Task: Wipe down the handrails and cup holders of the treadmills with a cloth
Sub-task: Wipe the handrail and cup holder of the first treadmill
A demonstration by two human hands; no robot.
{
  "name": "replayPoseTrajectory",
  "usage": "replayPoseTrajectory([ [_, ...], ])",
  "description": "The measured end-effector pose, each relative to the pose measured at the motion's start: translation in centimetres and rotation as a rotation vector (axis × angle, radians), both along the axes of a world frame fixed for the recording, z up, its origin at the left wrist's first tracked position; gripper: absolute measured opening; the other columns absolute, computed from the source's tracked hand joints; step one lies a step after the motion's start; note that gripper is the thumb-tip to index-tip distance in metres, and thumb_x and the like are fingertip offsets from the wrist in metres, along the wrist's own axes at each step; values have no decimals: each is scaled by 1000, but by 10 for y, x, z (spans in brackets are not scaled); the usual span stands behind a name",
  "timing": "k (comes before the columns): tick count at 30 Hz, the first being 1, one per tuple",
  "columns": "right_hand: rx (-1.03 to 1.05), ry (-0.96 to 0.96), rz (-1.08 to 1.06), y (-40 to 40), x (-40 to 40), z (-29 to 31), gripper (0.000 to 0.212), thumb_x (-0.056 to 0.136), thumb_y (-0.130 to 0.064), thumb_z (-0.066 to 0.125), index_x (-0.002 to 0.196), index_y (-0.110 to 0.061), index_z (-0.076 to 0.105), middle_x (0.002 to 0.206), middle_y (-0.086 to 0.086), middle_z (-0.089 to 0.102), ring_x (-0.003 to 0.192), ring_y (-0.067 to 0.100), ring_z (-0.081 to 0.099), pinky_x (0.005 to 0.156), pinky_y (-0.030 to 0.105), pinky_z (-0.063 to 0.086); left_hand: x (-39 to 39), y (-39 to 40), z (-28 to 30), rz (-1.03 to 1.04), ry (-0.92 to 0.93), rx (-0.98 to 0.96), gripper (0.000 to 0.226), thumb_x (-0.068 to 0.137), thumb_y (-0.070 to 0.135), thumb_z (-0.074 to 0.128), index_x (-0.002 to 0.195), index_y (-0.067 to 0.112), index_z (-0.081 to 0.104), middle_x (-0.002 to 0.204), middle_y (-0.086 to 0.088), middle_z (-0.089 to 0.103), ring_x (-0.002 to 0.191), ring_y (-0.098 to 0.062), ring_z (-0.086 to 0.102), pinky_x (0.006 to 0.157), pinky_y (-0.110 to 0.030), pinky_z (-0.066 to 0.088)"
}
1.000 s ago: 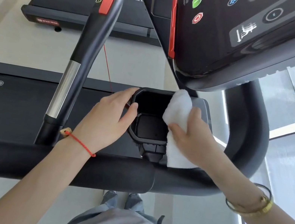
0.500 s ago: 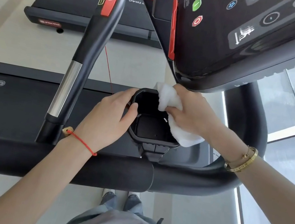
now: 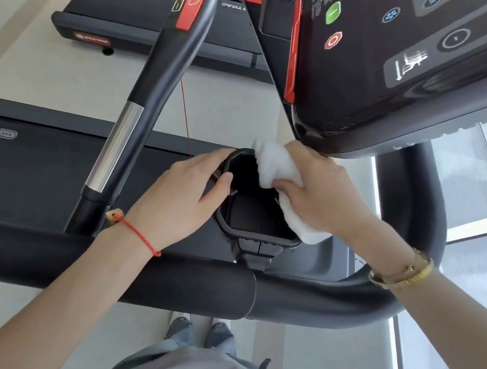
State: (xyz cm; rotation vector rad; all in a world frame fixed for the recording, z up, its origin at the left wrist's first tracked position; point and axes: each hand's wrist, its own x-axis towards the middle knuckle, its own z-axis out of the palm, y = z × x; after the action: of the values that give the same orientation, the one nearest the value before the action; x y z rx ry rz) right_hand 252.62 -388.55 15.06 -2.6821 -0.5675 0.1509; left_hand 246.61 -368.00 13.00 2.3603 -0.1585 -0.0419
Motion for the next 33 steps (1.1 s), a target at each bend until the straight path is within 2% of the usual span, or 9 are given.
replayPoseTrajectory([
  [5, 124, 171, -218, -10, -20, -15, 37, 92, -32, 62, 104, -11, 33, 73, -2, 46, 73, 25, 44, 51, 28, 25, 1, -1, -1, -13, 0, 19, 45, 101, 34, 37, 145, 25, 42, 111, 5, 62, 99, -12, 60, 93, -39, 51],
  [10, 230, 240, -247, 0, 4, -7, 33, 88, -29, 67, 112, -9, 54, 100, 4, 57, 94, 21, 50, 68, 26, 29, 2, -1, -1, -23, -20, 31, 42, 101, 30, 38, 143, 26, 44, 106, 4, 62, 95, -14, 61, 89, -40, 51],
  [14, 160, 196, -252, -11, -24, -12, 37, 92, -35, 60, 108, -10, 39, 74, -3, 49, 65, 7, 45, 49, 18, 31, 2, 0, -2, -25, -25, 26, 42, 101, 32, 38, 142, 27, 44, 105, 5, 62, 94, -11, 60, 89, -40, 52],
  [18, 291, 148, -232, -25, -59, -3, 21, 95, -38, 55, 97, -30, 36, 57, -11, 52, 58, -7, 55, 52, 6, 38, 2, 1, -3, -18, -28, 32, 42, 101, 33, 38, 142, 27, 44, 105, 5, 62, 93, -11, 61, 88, -38, 52],
  [22, 303, 200, -140, -44, -86, 10, 19, 96, -53, 45, 110, -42, 45, 73, -23, 65, 69, -6, 61, 60, 6, 41, 2, 2, -3, -19, -22, 34, 44, 100, 35, 37, 144, 27, 43, 106, 6, 62, 94, -11, 61, 89, -37, 52],
  [24, 182, 157, -11, -50, -90, 16, 58, 95, -59, 38, 143, -26, 39, 118, -21, 61, 99, -5, 58, 83, 8, 41, 2, 2, -3, -23, -25, 27, 44, 100, 35, 37, 143, 28, 43, 105, 6, 63, 93, -11, 61, 89, -38, 53],
  [26, 15, 18, 209, -47, -92, 19, 69, 97, -54, 36, 150, -10, 30, 151, -1, 40, 138, 11, 38, 113, 25, 29, 1, 2, -3, -25, -39, 5, 41, 100, 33, 38, 140, 30, 46, 103, 6, 63, 91, -9, 60, 86, -37, 53],
  [30, -264, -88, 418, -6, -87, 18, 63, 98, -53, 31, 134, -5, 52, 136, 7, 58, 131, 22, 48, 118, 33, 22, 2, 3, -3, -27, -40, -21, 39, 100, 33, 38, 138, 30, 48, 105, 6, 64, 91, -9, 60, 86, -37, 52],
  [33, -296, -35, 385, 21, -79, 14, 56, 99, -56, 24, 125, -14, 50, 119, -2, 62, 111, 17, 56, 101, 27, 34, 2, 3, -4, -33, -19, -33, 44, 99, 37, 35, 140, 30, 46, 108, 10, 63, 94, -4, 59, 87, -32, 51],
])
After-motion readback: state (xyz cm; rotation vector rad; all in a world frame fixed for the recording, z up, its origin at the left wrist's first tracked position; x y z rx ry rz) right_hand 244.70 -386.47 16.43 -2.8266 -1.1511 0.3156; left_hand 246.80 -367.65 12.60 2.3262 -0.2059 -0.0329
